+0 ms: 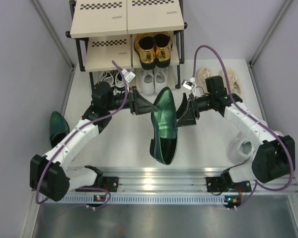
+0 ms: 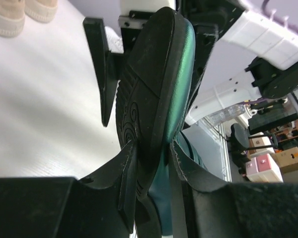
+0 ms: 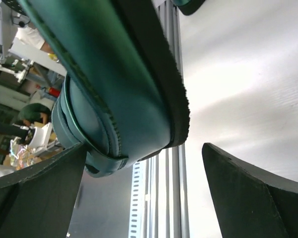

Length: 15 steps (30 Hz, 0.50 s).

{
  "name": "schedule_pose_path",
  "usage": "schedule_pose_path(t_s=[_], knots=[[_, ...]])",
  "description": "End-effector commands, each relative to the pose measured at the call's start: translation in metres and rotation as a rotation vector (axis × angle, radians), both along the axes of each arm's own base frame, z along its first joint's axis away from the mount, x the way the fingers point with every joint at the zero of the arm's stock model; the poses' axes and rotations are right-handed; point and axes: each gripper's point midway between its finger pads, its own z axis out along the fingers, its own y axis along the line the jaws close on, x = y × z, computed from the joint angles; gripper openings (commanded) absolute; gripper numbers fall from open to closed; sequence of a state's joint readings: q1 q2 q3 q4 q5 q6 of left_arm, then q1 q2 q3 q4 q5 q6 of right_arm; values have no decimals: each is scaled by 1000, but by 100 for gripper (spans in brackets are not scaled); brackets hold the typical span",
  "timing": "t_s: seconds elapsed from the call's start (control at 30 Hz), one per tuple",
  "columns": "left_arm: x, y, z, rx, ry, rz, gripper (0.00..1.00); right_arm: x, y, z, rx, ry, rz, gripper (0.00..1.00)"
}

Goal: Place and organize the shoes onto the shoe shelf
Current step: Pick up the shoe at the center of the board.

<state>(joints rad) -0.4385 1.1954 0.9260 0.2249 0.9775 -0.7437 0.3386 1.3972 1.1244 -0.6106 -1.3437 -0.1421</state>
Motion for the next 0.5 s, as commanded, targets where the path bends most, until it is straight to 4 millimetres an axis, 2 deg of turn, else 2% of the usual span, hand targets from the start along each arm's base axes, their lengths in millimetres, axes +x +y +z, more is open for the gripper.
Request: schedule_pose_path(t_s=[0.0,0.13,0.47], knots=[[-14,2,57,-139,-144,-62,0,5,13,44,123,-73,22,99],[-13,0,61,-155,-131,-86,0,4,27,55,135,-93,56,99],[-11,-3,60,-179,-108,-91,0,22,47,85,209,-130,49,99]])
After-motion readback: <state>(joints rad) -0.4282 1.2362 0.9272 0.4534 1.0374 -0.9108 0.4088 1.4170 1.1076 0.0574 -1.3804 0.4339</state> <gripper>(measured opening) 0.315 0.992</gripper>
